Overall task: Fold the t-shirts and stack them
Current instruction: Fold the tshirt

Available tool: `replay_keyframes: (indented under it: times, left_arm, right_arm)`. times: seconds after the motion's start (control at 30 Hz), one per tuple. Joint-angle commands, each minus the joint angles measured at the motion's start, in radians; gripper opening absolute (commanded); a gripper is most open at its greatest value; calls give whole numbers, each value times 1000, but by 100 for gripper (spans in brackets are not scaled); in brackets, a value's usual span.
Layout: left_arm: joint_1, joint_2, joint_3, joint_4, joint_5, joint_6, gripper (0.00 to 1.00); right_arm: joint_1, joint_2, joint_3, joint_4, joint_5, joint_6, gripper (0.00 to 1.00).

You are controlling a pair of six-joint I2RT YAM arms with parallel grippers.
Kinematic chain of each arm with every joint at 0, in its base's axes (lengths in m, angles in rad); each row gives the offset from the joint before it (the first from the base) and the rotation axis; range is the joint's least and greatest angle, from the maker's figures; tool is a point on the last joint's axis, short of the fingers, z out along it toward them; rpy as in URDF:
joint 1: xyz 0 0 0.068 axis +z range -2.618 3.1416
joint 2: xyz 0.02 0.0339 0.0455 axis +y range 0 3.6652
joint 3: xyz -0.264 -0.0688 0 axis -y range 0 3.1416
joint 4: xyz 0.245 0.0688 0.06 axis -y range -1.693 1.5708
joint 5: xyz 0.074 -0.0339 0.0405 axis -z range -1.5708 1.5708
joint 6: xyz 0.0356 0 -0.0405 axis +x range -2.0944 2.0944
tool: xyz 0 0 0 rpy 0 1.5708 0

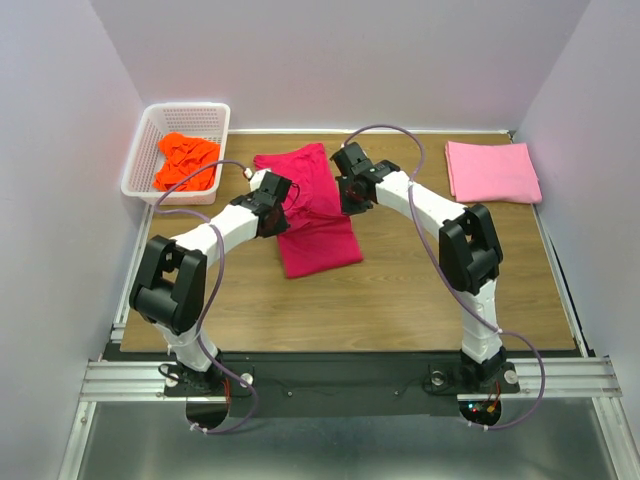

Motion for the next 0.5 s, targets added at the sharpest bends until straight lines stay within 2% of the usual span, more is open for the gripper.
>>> replay_keyframes:
  times: [0.0,0.47]
  left_arm:
    - [22,19,18,15,-49,11,0]
    - [42,53,-1,87,-66,28,0]
  right_arm:
    - [-14,4,38,71,48,-15,1]
    - [-14,57,41,132,64,-29,1]
